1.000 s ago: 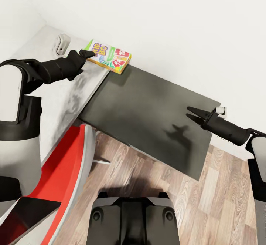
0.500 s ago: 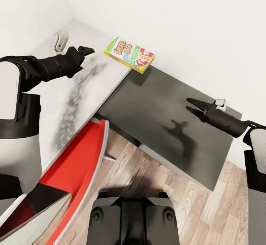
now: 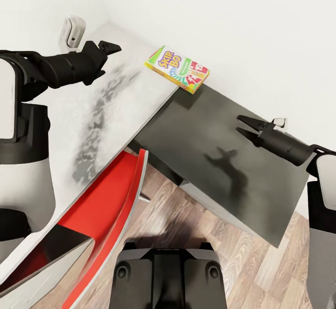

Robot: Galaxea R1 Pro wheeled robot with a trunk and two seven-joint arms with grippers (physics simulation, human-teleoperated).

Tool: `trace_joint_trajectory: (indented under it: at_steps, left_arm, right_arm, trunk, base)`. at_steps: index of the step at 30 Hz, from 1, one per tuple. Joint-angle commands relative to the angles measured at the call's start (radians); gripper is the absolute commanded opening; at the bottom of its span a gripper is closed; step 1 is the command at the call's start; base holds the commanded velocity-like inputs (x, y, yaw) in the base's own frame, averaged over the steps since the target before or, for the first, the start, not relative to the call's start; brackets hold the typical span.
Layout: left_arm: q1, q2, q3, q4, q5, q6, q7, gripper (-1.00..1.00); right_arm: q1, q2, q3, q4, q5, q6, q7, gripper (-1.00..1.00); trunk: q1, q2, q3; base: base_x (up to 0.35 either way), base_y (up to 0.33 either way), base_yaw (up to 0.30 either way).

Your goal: Put all the toys in the child's room - the three board games (two on the bed and one on the table), the two jigsaw puzzles on the table, and the tennis ball on the table - inside the toy box on the table in the child's room.

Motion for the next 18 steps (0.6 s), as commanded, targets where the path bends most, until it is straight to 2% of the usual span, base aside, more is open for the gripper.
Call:
trace_joint_trajectory:
  at_steps: [1, 3, 6, 8, 9, 12, 18]
  left_arm:
    - [-0.001, 0.0, -0.001, -0.001, 0.009, 0.0, 0.01, 1.0]
    - [-0.017, -0.025, -0.003, 0.0, 0.02, 0.003, 0.047, 1.0]
    - [-0.022, -0.039, -0.004, 0.0, 0.03, 0.004, 0.074, 1.0]
    - [-0.031, -0.066, -0.006, -0.001, 0.051, 0.006, 0.137, 1.0]
    - [-0.031, -0.066, -0.006, -0.001, 0.051, 0.006, 0.137, 1.0]
    - [-0.039, -0.087, -0.006, -0.001, 0.078, 0.007, 0.191, 1.0]
    - [-0.075, -0.106, -0.006, -0.001, 0.133, 0.007, 0.259, 1.0]
  right_arm:
    - [-0.001, 0.0, -0.001, 0.0, 0.01, 0.004, 0.01, 1.0]
    - [-0.015, 0.002, -0.008, 0.01, 0.009, 0.004, -0.001, 1.0]
    - [-0.021, 0.004, -0.01, 0.017, 0.008, 0.004, -0.004, 1.0]
    - [-0.032, 0.007, -0.012, 0.036, 0.007, 0.004, -0.008, 1.0]
    - [-0.032, 0.007, -0.012, 0.036, 0.007, 0.004, -0.008, 1.0]
    - [-0.046, 0.019, -0.014, 0.06, 0.005, 0.004, -0.009, 1.0]
    - [-0.074, 0.05, -0.013, 0.109, -0.001, -0.065, -0.003, 1.0]
  trunk:
    - [0.001, -0.002, -0.001]
    - [0.001, -0.002, -0.001]
    - [0.001, -0.002, -0.001]
    - [0.001, -0.002, -0.001]
    - [0.001, -0.002, -0.001]
    - [0.001, -0.002, -0.001]
    - [0.001, -0.002, -0.001]
  base:
    - [0.0, 0.0, 0.047]
    - [0.0, 0.0, 0.034]
    - [0.0, 0.0, 0.026]
    - [0.0, 0.0, 0.017]
    - [0.0, 0.0, 0.015]
    - [0.0, 0.0, 0.011]
    - [0.0, 0.0, 0.006]
